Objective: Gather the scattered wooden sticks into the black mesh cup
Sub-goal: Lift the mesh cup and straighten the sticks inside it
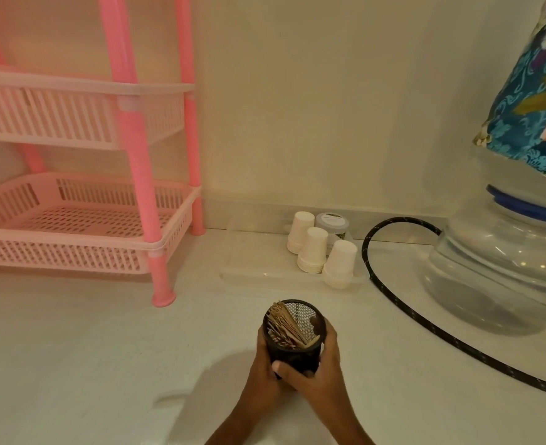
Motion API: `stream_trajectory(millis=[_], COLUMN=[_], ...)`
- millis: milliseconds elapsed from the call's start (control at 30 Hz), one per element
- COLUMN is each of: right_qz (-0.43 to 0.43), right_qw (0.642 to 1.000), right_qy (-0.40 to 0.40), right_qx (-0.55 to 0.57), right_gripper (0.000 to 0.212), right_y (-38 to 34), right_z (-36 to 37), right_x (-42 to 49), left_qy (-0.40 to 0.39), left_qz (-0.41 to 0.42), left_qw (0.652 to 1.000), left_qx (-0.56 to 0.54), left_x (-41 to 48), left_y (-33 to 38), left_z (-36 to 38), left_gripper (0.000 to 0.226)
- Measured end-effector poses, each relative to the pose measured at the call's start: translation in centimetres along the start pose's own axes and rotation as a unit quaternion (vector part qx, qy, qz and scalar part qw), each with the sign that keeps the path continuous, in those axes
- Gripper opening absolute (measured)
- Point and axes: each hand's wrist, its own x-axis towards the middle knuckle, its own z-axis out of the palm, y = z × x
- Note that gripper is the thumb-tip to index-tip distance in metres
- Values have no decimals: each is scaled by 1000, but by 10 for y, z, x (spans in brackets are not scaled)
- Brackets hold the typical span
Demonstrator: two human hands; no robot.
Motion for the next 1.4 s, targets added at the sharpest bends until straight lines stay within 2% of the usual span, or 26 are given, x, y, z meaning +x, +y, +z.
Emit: stream_trajectory(millis=[33,100,167,233,300,400,600,667,767,833,933,1100,1233,1400], right_qz=[6,32,43,29,4,-18,-18,-9,2,11,-6,-50,-86,-74], right_qw=[1000,996,987,988,995,999,1000,999,995,994,998,994,985,982], right_qy=[-22,-88,-151,-153,-97,-18,-19,-37,-97,-103,-55,95,137,159], right_qx=[1,14,23,15,17,27,8,5,16,34,31,-18,-62,-75], right_gripper=[92,80,86,85,83,85,88,92,83,80,82,93,95,97], right_y=[0,0,-1,0,2,9,13,15,15,14,18,22,22,19], right_z=[-7,-26,-37,-37,-28,-17,-4,-5,-15,-18,-11,-5,0,9], right_x=[1,7,13,14,13,13,15,15,17,18,17,16,13,9], left_qy=[-20,-75,-129,-157,-151,-102,-55,-49,-53,-58,-42,-44,-52,-53], left_qz=[-14,-66,-97,-95,-95,-88,-78,-81,-83,-84,-90,-97,-100,-83], left_qw=[1000,992,983,979,979,985,992,993,993,991,992,994,994,994], left_qx=[-8,-74,-92,-94,-98,-107,-85,-77,-72,-82,-72,-14,-8,-40], left_x=[0,5,12,17,20,17,9,7,9,10,11,8,9,10], left_y=[-2,-1,3,5,8,10,9,7,4,5,7,4,3,4], left_z=[-3,-6,-10,-14,-17,-16,-9,-9,-10,-11,-10,-11,-12,-12], left_gripper=[39,79,93,95,94,100,75,74,78,78,76,103,106,93])
